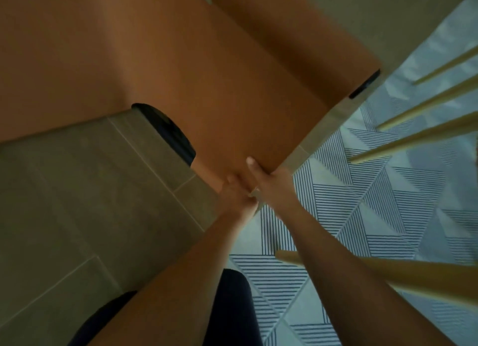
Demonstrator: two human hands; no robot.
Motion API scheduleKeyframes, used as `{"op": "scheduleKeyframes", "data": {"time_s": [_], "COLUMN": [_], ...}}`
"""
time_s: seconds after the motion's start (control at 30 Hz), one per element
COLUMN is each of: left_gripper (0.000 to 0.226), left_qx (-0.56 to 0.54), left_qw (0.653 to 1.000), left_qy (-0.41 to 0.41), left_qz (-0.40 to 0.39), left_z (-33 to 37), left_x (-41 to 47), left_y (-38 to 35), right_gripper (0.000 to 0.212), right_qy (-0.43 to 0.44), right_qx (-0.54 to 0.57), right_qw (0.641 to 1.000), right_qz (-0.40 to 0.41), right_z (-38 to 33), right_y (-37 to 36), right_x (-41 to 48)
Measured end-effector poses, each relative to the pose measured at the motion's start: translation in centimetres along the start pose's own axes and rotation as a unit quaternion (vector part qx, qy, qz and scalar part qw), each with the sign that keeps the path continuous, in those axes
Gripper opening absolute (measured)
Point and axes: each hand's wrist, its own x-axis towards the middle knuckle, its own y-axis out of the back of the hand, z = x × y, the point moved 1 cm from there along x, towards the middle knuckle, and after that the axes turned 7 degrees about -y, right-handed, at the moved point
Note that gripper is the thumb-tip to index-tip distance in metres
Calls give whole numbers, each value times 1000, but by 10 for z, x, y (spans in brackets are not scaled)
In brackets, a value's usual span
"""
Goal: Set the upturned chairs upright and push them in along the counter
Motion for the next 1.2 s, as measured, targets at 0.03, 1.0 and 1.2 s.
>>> {"op": "scheduleKeyframes", "data": {"time_s": [0.03, 1.0, 1.2], "left_gripper": [39, 13, 12], "left_qx": [25, 179, 150], "left_qw": [1000, 970, 972], "left_qy": [-10, -137, -157], "left_qz": [7, 97, 90], "left_z": [0, 103, 137], "left_x": [2, -46, -54], "left_y": [-5, 117, 150], "right_gripper": [42, 55, 49], "right_qy": [6, 175, 177], "right_qx": [-8, -64, -106], "right_qw": [1000, 982, 977], "right_qz": [3, 34, 48], "right_z": [2, -133, -181], "right_y": [0, 4, 8], "right_x": [0, -44, -48]}}
